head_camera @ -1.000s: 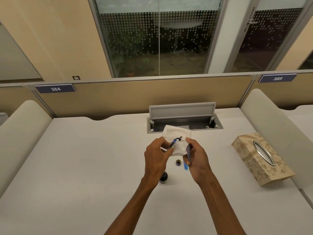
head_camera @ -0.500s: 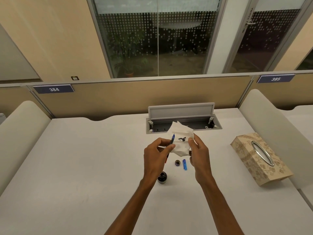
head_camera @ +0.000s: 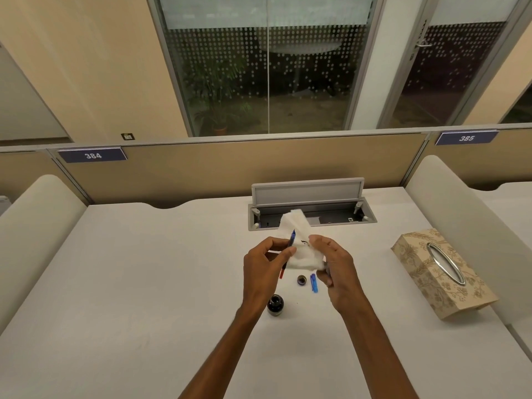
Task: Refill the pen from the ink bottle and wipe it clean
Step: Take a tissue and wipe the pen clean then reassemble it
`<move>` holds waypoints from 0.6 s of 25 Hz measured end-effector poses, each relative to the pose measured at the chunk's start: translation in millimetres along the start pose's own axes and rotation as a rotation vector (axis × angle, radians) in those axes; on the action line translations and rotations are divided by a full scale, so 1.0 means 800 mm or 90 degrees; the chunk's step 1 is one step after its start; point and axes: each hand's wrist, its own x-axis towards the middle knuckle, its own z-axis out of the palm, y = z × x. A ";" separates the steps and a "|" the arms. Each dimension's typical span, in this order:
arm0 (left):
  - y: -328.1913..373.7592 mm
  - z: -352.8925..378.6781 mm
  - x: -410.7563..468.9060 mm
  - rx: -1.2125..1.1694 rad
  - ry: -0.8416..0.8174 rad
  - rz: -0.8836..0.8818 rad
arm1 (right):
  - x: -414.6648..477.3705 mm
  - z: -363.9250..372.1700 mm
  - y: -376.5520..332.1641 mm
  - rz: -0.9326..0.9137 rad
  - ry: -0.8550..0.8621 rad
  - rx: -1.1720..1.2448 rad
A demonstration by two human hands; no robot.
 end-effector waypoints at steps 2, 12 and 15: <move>0.002 -0.002 0.000 -0.011 0.016 0.015 | 0.005 -0.004 0.003 -0.064 0.004 -0.061; 0.003 0.004 -0.002 0.027 -0.007 0.025 | 0.006 -0.003 -0.009 -0.043 -0.019 -0.131; 0.007 0.008 -0.001 0.042 0.001 0.041 | -0.002 -0.002 -0.012 -0.024 -0.028 -0.124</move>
